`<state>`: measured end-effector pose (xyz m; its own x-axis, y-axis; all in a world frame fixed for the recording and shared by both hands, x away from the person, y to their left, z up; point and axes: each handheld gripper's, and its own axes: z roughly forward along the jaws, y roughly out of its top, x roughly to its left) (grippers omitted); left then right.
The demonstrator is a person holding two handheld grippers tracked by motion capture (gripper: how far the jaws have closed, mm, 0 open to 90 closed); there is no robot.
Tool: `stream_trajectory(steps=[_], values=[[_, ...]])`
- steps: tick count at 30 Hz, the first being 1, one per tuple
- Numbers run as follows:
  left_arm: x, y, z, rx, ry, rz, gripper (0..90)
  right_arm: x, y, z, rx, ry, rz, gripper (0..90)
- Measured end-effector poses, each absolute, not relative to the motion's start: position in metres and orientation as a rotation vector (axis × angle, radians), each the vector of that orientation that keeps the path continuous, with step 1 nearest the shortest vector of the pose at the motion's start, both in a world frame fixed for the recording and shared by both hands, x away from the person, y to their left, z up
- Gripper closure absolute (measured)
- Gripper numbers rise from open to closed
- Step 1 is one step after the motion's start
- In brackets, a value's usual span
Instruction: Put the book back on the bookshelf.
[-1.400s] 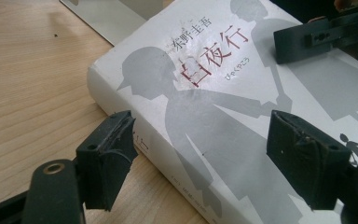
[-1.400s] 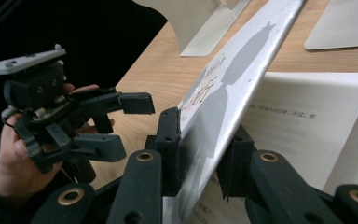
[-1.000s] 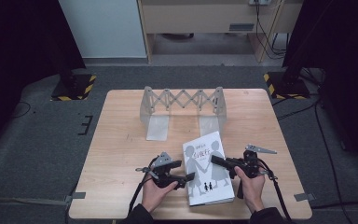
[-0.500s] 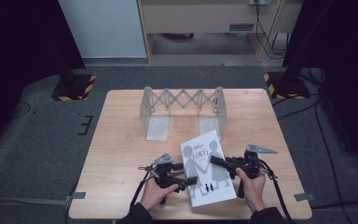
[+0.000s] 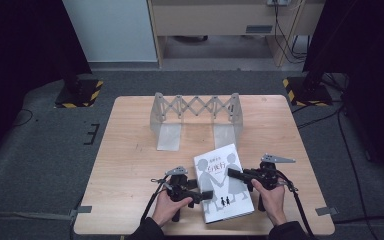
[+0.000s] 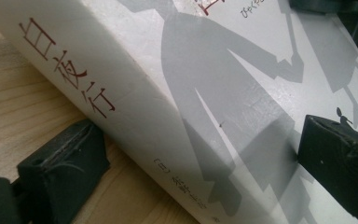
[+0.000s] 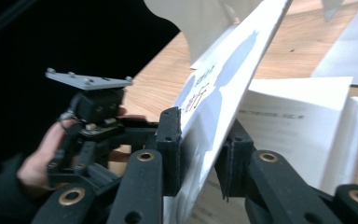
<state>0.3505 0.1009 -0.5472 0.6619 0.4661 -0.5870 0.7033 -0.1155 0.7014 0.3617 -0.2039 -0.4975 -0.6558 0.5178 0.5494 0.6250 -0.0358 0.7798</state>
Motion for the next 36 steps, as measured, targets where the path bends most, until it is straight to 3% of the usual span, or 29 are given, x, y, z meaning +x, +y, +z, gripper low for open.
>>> stream_trajectory(steps=[10, 13, 22, 36], values=[[0.349, 0.098, -0.546, 1.773, 0.956, -0.235, 2.1, 0.358, -0.210, -0.504, -1.295, -2.284, -1.822, 58.2], [0.348, 0.096, -0.545, 1.785, 0.964, -0.212, 3.8, 0.355, -0.206, -0.507, -1.396, -2.405, -1.727, 46.8], [0.346, 0.095, -0.545, 1.796, 0.977, -0.185, 5.6, 0.356, -0.204, -0.517, -1.491, -2.410, -1.633, 41.6], [0.345, 0.094, -0.545, 1.778, 0.993, -0.183, 5.8, 0.355, -0.205, -0.527, -1.588, -2.296, -1.630, 41.0]])
